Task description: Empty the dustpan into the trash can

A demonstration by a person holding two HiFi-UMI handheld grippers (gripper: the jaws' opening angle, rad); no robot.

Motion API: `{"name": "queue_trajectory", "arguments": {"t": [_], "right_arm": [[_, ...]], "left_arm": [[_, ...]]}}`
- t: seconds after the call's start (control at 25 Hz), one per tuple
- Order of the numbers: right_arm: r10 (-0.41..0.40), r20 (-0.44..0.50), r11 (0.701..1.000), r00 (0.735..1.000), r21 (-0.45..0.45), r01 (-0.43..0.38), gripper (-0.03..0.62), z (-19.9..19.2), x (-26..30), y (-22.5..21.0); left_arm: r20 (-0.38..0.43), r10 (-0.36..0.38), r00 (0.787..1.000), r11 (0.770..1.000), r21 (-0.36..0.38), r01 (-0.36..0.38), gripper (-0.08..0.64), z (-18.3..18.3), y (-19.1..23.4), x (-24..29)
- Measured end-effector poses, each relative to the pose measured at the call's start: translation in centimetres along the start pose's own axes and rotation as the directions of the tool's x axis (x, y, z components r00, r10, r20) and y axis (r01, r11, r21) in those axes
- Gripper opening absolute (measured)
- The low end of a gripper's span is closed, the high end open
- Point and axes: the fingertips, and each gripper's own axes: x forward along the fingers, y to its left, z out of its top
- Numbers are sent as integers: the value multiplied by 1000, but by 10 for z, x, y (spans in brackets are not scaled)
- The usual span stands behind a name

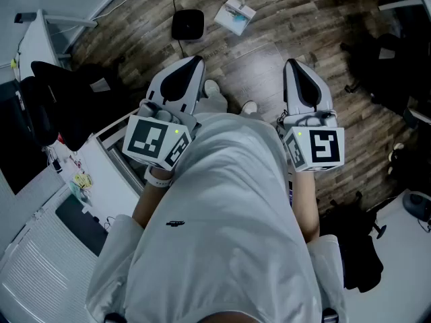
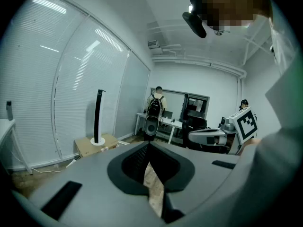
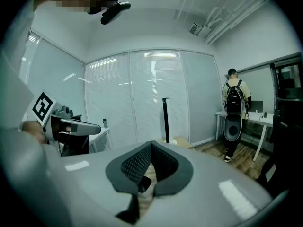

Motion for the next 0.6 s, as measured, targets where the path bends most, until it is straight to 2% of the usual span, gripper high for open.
{"name": "queue_trajectory", "arguments": {"t": [0.12, 0.28, 0.6], "right_arm": [[22, 1, 1000, 1000, -9, -22, 11, -2, -5, 1], [59, -35, 998, 998, 37, -57, 11, -16, -10, 1], [23, -40, 998, 999, 57, -21, 12, -22, -30, -11]], "left_arm": [[1, -2, 1000, 1000, 6, 2, 8, -2, -14, -3], [-30, -37, 999, 999, -8, 36, 8, -13, -39, 2], [-35, -34, 999, 999, -17, 33, 8, -20, -67, -3]]}}
